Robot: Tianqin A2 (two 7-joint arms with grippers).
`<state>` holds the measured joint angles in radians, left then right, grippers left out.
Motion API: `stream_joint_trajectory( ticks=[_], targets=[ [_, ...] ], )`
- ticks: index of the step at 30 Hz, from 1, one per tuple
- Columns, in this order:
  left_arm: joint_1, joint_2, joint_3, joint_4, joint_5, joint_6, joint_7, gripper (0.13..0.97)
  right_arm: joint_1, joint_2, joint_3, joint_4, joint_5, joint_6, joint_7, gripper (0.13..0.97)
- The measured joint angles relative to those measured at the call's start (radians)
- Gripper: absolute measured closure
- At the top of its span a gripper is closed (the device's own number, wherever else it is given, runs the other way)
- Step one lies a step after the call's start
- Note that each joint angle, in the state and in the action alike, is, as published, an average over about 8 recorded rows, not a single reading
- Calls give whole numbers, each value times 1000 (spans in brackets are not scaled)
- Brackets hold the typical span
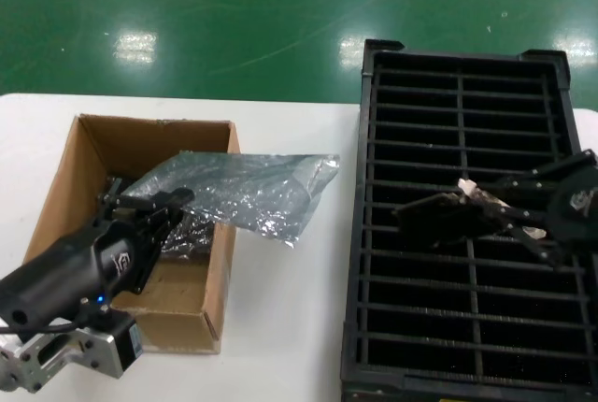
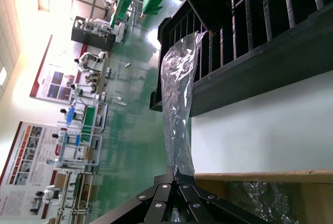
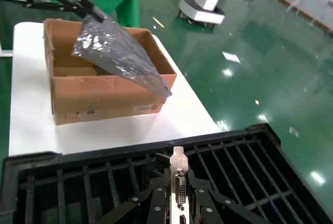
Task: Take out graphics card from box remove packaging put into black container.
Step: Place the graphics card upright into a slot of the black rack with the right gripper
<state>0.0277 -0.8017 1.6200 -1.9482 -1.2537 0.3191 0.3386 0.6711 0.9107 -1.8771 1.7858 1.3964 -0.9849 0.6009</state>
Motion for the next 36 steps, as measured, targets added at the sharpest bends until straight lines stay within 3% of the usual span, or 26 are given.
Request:
stream_joint_trajectory(
  ticks=[7, 12, 26, 36],
  targets=[
    [0, 0, 0, 0, 0, 0, 0, 958, 80, -82, -41, 34, -177, -99, 263, 908],
    [0, 0, 0, 0, 0, 0, 0, 958, 104, -129, -56, 36, -267, -150, 366, 908],
    [0, 0, 0, 0, 0, 0, 0, 958, 113, -209, -70, -11, -391, -198, 387, 908],
    [0, 0, 0, 0, 0, 0, 0, 958, 122, -233, -46, 5, -404, -220, 386, 908]
  ],
)
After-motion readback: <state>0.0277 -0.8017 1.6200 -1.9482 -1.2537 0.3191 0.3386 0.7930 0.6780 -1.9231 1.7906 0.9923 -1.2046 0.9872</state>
